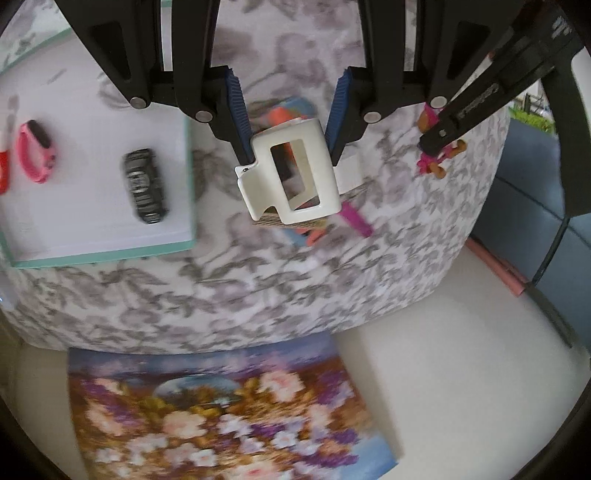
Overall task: Organize rigid objects
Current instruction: 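Carry the toy figure and white clip into the tray and open both tools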
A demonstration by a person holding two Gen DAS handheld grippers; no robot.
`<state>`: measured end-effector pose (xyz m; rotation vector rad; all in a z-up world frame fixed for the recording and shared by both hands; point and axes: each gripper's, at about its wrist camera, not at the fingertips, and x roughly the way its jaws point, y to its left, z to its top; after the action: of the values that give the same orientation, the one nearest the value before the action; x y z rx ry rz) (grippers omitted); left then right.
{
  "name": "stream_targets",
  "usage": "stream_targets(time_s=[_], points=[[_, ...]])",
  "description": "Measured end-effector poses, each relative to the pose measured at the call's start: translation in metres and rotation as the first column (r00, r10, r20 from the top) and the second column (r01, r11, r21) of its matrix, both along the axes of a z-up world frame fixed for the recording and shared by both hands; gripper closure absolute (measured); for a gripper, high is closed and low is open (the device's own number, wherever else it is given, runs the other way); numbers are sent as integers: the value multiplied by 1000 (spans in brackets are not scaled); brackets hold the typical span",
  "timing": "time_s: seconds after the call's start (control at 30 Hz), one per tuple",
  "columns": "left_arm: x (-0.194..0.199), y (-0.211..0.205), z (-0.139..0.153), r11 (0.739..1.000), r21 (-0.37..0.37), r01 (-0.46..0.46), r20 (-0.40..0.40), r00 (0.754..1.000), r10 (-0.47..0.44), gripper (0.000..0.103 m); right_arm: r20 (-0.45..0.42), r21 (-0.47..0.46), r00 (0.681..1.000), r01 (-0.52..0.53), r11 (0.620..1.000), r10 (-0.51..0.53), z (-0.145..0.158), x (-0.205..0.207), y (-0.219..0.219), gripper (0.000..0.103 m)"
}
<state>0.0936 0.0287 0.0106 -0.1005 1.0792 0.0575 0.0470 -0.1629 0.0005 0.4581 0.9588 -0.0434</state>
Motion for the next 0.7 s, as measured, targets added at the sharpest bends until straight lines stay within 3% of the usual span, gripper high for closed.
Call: stream_targets(time_s=[0.23,0.6,0.7], points=[[-13,-63,10,992,18,127,19,992,-128,57,-44,8,988,146,989,-145,-9,-15,-63,61],[-42,-146,8,954,20,298,7,955,-298,57,-80,-21,945,318,948,-318,-13,-51,-152,61],[-48,-162,8,942,70,329,-2,944,-329,57,-85,-3,928,364,931,-363,-14,-60,-174,61]])
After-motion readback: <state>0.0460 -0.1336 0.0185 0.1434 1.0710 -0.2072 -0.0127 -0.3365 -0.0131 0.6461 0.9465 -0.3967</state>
